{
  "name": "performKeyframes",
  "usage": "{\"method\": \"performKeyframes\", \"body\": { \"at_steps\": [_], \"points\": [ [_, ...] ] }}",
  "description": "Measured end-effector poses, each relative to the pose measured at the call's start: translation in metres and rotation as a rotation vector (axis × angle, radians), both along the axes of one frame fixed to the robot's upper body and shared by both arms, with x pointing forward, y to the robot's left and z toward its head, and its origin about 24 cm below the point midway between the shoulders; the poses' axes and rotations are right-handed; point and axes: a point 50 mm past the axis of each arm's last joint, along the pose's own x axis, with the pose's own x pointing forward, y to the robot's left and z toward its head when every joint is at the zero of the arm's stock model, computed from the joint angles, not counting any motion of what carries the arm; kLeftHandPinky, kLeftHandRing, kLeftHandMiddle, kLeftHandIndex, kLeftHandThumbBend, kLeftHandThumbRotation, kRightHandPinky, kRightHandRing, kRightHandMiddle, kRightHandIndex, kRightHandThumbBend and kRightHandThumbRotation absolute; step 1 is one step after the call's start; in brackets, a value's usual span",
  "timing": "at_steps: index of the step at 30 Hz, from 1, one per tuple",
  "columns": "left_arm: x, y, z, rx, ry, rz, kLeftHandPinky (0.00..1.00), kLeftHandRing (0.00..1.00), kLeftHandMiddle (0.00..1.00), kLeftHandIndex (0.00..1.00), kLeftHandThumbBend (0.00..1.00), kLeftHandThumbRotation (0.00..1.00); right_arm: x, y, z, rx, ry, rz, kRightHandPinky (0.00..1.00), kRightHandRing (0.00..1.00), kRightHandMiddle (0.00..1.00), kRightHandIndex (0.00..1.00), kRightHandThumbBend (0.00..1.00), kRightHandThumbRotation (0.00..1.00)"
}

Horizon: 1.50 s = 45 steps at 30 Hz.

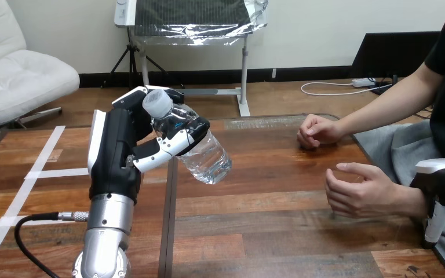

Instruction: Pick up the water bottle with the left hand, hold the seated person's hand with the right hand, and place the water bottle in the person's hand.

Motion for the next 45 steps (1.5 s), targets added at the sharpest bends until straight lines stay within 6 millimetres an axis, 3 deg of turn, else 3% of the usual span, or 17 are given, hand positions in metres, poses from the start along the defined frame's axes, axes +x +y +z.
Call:
{"method": "performKeyframes", "body": {
  "at_steps": [10, 45],
  "points": [
    [0.0, 0.0005, 0.0, 0.006, 0.0, 0.001, 0.42, 0.43, 0.46, 0.51, 0.61, 0.0, 0.0002, -0.0006, -0.0009, 0.007, -0.022, -0.006, 0.5, 0.61, 0.68, 0.64, 0.64, 0.0],
    [0.0, 0.0035, 0.0001, 0.014, 0.0, 0.009, 0.43, 0.43, 0.46, 0.51, 0.62, 0.0, -0.0001, -0.003, -0.0019, 0.01, -0.062, -0.009, 0.37, 0.47, 0.59, 0.56, 0.63, 0.0]
  ]
}}
